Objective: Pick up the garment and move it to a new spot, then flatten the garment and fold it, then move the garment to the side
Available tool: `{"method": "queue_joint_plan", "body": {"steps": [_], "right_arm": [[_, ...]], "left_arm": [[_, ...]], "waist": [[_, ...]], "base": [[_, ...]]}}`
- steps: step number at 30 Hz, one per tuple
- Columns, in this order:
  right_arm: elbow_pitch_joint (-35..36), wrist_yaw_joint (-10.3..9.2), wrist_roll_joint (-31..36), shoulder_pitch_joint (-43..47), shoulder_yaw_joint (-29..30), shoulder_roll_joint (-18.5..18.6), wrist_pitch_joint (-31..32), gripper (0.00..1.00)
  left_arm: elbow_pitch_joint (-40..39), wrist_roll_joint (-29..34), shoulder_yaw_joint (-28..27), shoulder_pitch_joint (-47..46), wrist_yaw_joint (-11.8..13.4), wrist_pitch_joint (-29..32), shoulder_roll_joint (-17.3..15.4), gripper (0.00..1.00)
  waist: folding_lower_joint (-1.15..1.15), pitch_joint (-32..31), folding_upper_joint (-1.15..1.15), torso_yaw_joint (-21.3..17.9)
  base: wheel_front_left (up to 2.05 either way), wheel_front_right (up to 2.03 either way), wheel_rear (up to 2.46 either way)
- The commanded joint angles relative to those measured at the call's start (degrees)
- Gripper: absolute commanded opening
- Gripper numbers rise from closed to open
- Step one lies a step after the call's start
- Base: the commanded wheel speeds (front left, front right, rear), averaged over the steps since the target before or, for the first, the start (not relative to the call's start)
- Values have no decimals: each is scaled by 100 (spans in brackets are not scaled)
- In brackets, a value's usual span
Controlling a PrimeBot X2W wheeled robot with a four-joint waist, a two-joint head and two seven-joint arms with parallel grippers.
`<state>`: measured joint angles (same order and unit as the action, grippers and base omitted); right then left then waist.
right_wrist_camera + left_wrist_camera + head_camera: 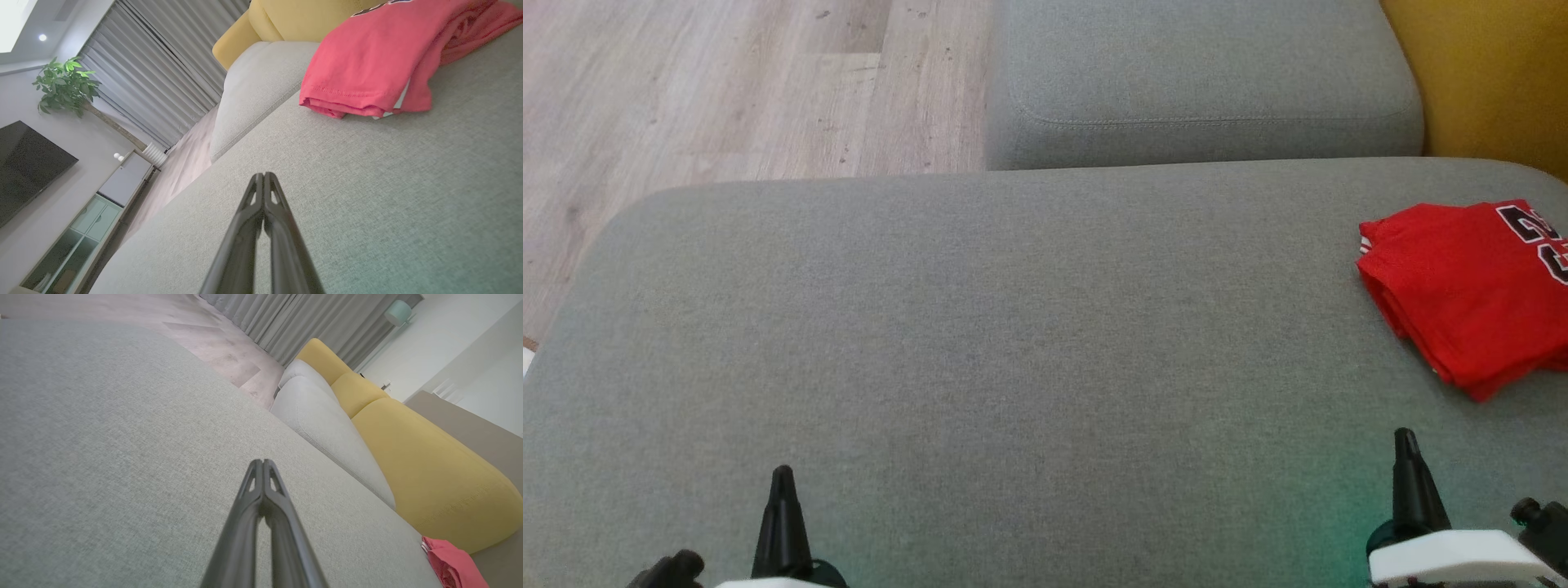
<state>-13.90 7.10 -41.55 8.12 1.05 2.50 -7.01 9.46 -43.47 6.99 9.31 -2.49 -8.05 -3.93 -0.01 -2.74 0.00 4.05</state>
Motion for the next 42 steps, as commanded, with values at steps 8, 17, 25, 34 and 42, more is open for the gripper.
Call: {"method": "queue_joint_plan", "body": {"steps": [8,17,25,34,42], "right_arm": [[137,18,-656,-421,27,107,140,0],[116,21,-1341,-571,80,115,302,0],[99,24,-1887,-691,124,120,433,0],[80,26,-2498,-826,177,124,582,0],[63,29,-3041,-946,225,126,717,0]], "left_arm": [[-79,-639,-237,-414,-76,144,-84,0],[-2,-1317,-357,-581,-140,303,-90,0],[61,-1856,-457,-715,-191,433,-92,0],[132,-2457,-572,-866,-248,582,-92,0],[196,-2991,-677,-1000,-299,716,-90,0]], "waist": [[0,33,0,-45],[1,72,0,-99],[1,103,0,-143],[1,138,0,-191],[1,169,0,-235]], "base": [[0,0,0],[0,0,0],[0,0,0],[0,0,0],[0,0,0]]}}
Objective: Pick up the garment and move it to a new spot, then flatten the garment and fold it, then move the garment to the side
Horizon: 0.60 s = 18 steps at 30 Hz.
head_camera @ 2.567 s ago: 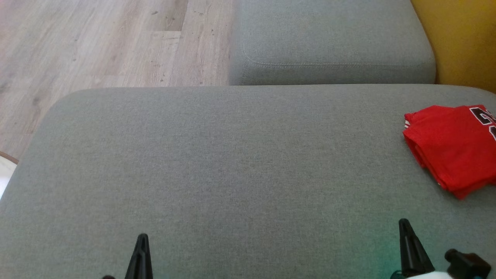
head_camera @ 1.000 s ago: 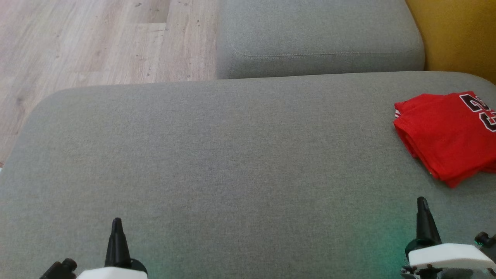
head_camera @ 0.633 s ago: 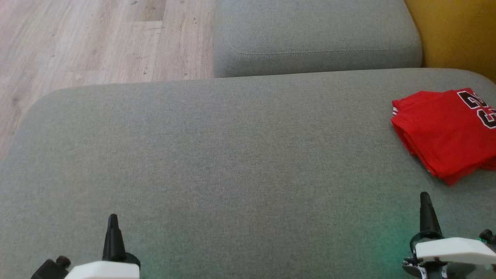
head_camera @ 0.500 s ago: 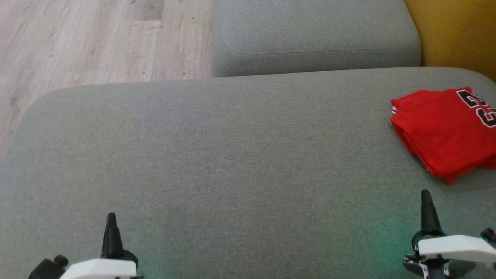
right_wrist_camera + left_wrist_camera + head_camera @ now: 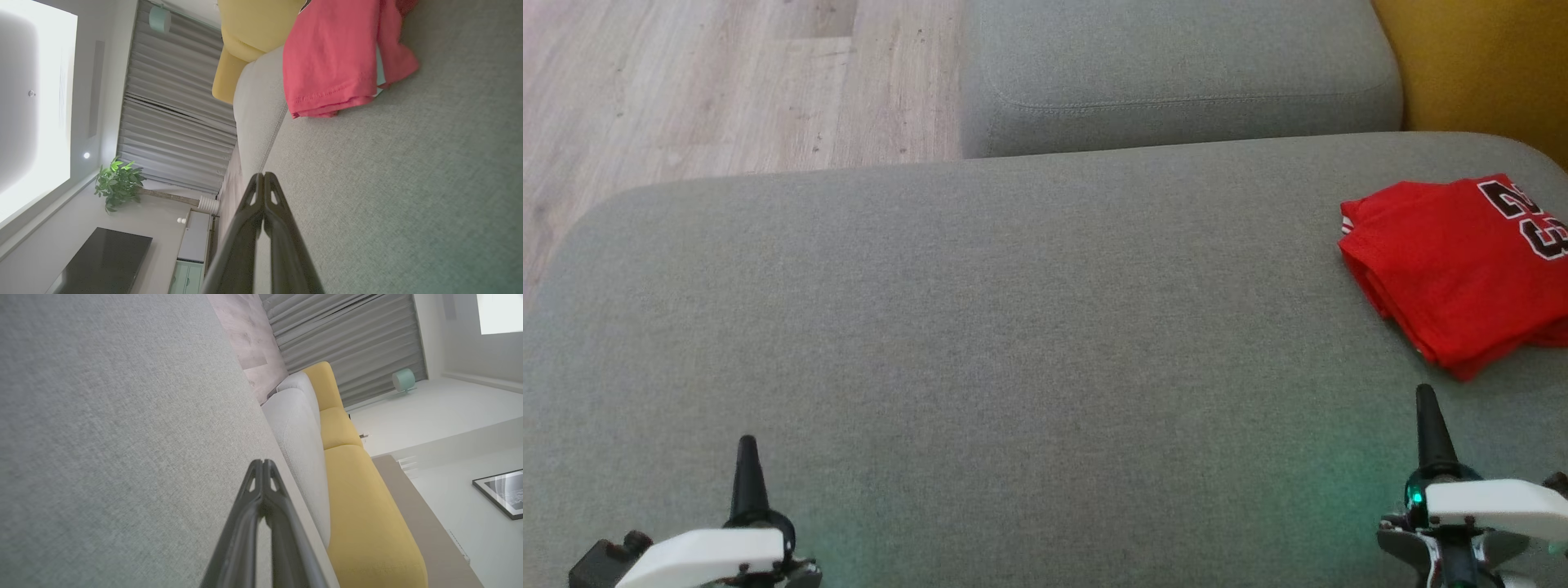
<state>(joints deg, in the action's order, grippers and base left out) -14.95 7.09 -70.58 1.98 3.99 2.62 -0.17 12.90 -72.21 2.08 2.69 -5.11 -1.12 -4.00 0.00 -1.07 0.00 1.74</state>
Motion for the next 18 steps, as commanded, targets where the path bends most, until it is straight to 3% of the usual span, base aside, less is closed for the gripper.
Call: {"method": "queue_joint_plan", "body": {"steps": [1,18], "right_arm": [[165,30,-206,-347,-64,114,49,0],[131,35,-1289,-588,37,116,321,0]], "left_arm": [[-140,-184,-200,-355,-43,40,-82,0],[-12,-1247,-418,-625,-145,315,-73,0]], "waist": [[0,7,0,-9],[0,69,0,-96]], "base": [[0,0,0],[0,0,0]]}}
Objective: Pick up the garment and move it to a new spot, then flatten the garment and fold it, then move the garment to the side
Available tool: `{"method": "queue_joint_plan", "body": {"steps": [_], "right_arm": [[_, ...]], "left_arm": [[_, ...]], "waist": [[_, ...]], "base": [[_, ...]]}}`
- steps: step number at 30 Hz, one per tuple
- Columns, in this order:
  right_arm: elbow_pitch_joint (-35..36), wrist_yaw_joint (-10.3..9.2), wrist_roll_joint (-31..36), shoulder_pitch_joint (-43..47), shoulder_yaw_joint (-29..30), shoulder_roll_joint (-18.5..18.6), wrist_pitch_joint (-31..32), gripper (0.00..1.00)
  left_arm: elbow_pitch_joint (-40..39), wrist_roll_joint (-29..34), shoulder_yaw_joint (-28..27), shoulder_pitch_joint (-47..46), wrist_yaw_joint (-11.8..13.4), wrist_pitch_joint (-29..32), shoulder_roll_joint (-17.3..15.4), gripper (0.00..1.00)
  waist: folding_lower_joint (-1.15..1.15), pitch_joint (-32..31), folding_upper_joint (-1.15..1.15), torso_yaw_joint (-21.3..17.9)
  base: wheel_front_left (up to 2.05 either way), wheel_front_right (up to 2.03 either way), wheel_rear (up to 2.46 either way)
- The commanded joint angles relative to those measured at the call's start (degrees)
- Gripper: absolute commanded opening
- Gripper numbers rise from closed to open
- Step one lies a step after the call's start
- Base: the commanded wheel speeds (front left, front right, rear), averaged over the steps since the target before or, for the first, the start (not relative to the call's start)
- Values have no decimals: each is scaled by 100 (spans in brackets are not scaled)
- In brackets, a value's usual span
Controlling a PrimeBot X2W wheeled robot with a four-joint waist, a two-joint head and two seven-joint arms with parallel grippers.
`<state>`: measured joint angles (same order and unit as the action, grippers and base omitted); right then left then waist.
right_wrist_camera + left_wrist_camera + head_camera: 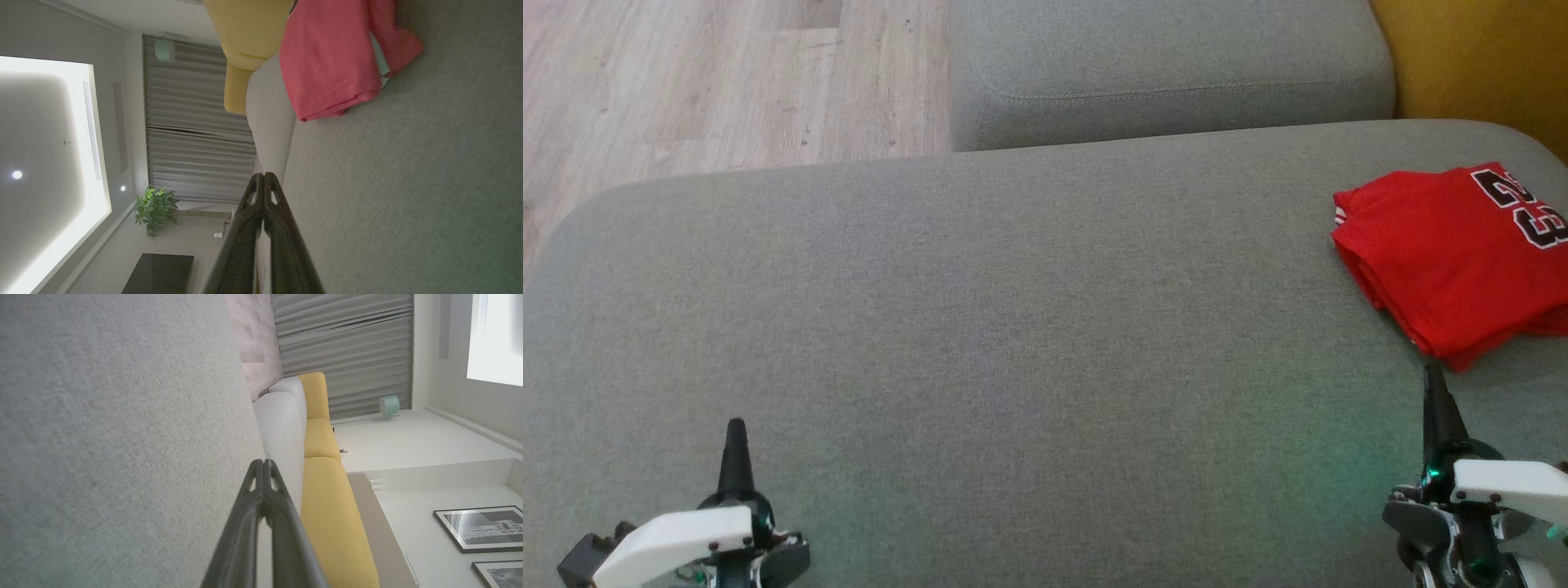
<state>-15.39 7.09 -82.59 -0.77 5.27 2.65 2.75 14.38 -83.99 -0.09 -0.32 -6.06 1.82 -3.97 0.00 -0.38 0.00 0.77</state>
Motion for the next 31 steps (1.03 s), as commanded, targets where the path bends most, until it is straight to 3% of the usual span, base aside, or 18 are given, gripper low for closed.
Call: {"method": "queue_joint_plan", "body": {"steps": [1,14,31], "right_arm": [[172,36,-156,-328,-84,113,45,0],[144,40,-1032,-523,-1,112,268,0],[142,40,-1040,-532,26,96,294,0]], "left_arm": [[-152,-135,-214,-341,-57,39,-76,0],[-48,-992,-396,-560,-140,266,-65,0],[-42,-985,-442,-570,-143,306,-35,0]], "waist": [[0,4,0,-5],[0,55,0,-75],[0,56,0,-77]], "base": [[0,0,0],[0,0,0],[0,0,0]]}}
